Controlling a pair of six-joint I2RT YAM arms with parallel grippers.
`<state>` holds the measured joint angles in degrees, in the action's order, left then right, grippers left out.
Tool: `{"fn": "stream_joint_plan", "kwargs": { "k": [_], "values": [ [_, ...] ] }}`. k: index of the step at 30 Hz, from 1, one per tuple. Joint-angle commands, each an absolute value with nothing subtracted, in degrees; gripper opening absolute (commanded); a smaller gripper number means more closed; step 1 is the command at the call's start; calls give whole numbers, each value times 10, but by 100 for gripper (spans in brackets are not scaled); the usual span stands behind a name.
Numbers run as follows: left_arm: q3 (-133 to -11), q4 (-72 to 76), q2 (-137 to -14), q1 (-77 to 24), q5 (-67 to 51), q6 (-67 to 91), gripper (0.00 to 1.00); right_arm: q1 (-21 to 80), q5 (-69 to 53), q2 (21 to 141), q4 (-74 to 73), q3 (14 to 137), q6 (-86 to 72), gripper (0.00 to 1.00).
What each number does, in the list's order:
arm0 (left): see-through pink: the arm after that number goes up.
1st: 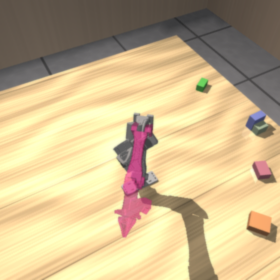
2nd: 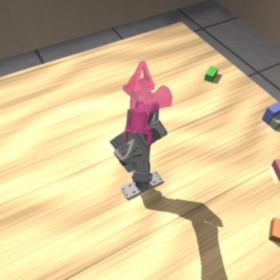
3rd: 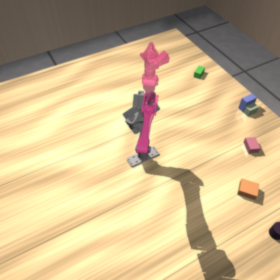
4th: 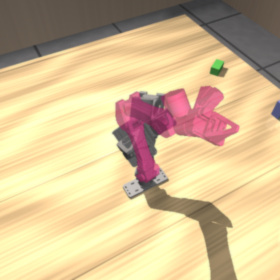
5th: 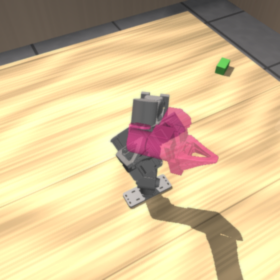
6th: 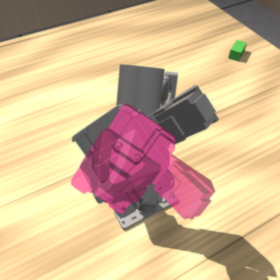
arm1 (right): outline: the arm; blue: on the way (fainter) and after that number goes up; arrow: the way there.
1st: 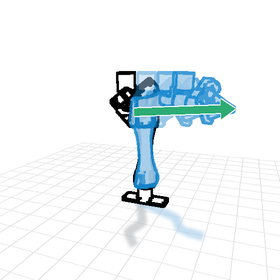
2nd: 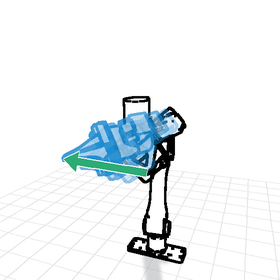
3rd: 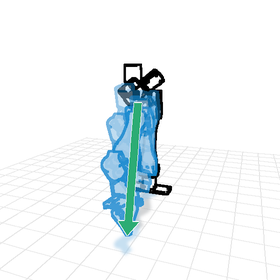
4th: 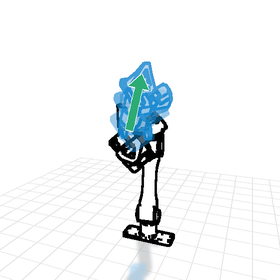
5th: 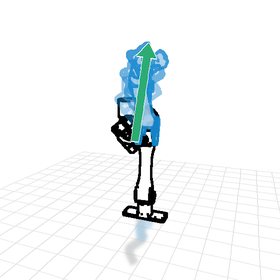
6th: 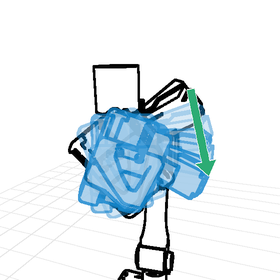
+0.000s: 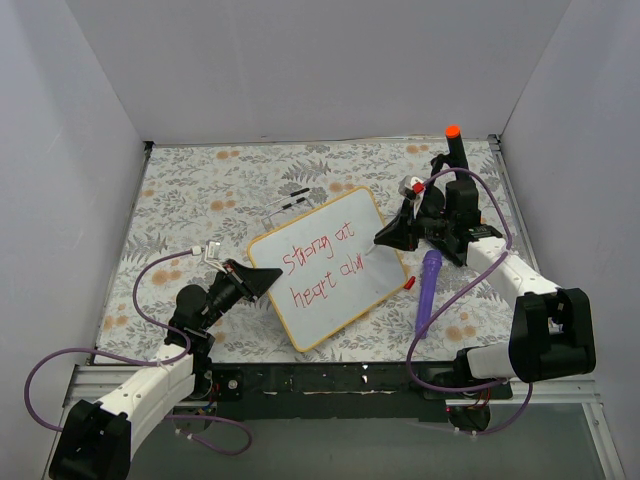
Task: Write a sentence on the whiteboard
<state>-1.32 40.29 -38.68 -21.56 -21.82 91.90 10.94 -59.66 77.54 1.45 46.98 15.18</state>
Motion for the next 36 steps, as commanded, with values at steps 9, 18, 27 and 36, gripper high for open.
{"fn": "stream_joint_plan", "kwargs": {
  "k": [9, 18, 27, 36],
  "values": [
    [21, 490, -367, -217, -215, 942, 0, 124, -570, 780, 42, 470, 135, 1],
    [21, 493, -370, -217, -217, 943, 0, 141, -541, 796, 44, 476, 133, 1],
    [23, 498, -374, -217, -218, 943, 0, 150, -545, 803, 52, 479, 126, 1],
    [23, 496, -371, -217, -216, 942, 0, 153, -566, 808, 26, 489, 148, 1]
  ]
}}
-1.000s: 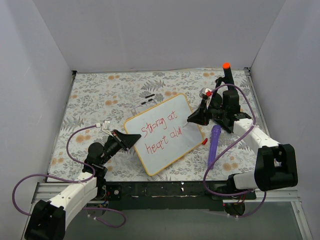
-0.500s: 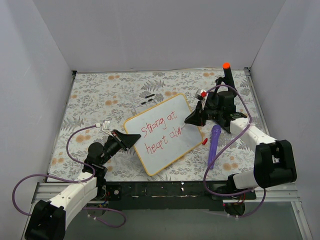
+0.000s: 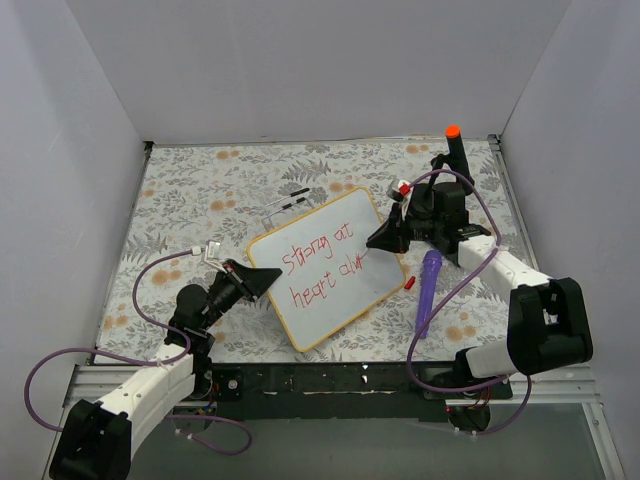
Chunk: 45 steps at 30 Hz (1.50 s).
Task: Write a sentence on the whiteboard
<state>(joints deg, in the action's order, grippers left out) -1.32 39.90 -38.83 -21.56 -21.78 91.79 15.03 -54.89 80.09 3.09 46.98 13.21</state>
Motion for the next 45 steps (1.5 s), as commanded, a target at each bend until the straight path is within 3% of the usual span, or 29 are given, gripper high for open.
{"fn": "stream_joint_plan", "kwargs": {
  "k": [1, 45],
  "values": [
    [23, 494, -370, -218, -216, 942, 0, 152, -566, 810, 12, 490, 151, 1],
    [24, 484, -363, -217, -207, 940, 0, 153, -497, 809, -92, 520, 217, 1]
  ]
}}
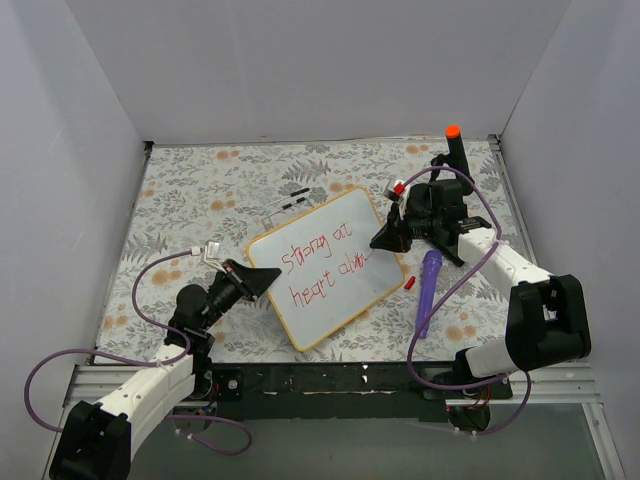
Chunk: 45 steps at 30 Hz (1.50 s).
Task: Write a sentence on the whiteboard
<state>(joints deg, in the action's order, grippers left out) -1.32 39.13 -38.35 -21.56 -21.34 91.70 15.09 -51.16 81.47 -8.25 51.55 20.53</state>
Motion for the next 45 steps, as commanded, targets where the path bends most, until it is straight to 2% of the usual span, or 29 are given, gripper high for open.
{"fn": "stream_joint_plan", "kwargs": {
  "k": [1, 11, 18, 45],
  "values": [
    [24, 483, -362, -217, -207, 940, 0, 152, -496, 808, -94, 523, 219, 1],
    [25, 486, -367, -217, -207, 940, 0, 149, -521, 772, -55, 541, 200, 1],
    [24, 487, -367, -217, -207, 940, 0, 147, -496, 794, -44, 550, 188, 1],
    [25, 488, -366, -217, -208, 940, 0, 147, -489, 813, -104, 552, 231, 1]
  ]
}}
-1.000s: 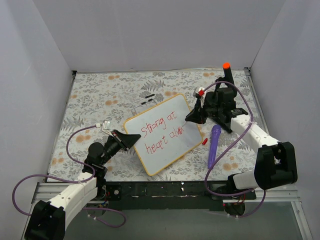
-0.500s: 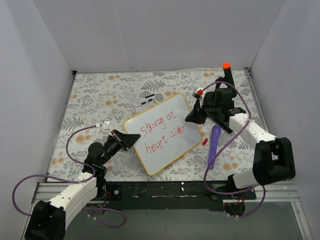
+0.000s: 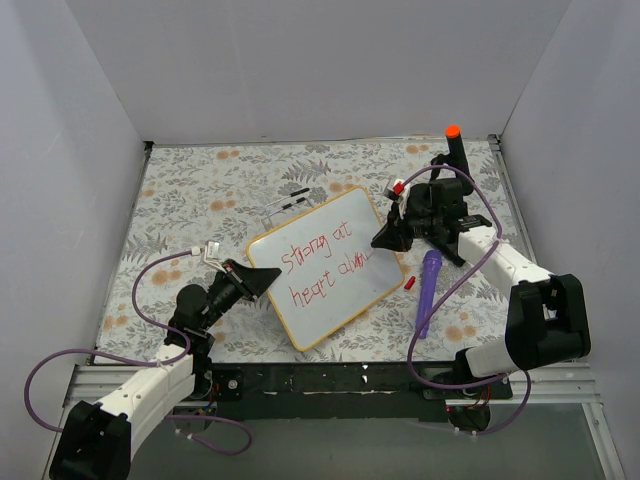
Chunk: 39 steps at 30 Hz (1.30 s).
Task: Write a sentence on the whiteboard
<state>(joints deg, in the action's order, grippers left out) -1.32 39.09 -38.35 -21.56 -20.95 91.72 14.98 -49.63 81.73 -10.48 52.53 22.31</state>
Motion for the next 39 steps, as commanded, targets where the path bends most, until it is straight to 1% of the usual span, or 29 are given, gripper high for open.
{"fn": "stream_joint_plan", "kwargs": {
  "k": [1, 14, 30, 39],
  "values": [
    [25, 488, -366, -217, -208, 940, 0, 146, -484, 813, -98, 555, 229, 1],
    [26, 490, -367, -218, -209, 940, 0, 135, -488, 846, -91, 606, 214, 1],
    [27, 489, -366, -217, -207, 940, 0, 135, -509, 825, -149, 541, 262, 1],
    [26, 486, -364, -217, -207, 940, 0, 153, -526, 822, -164, 529, 269, 1]
  ]
}}
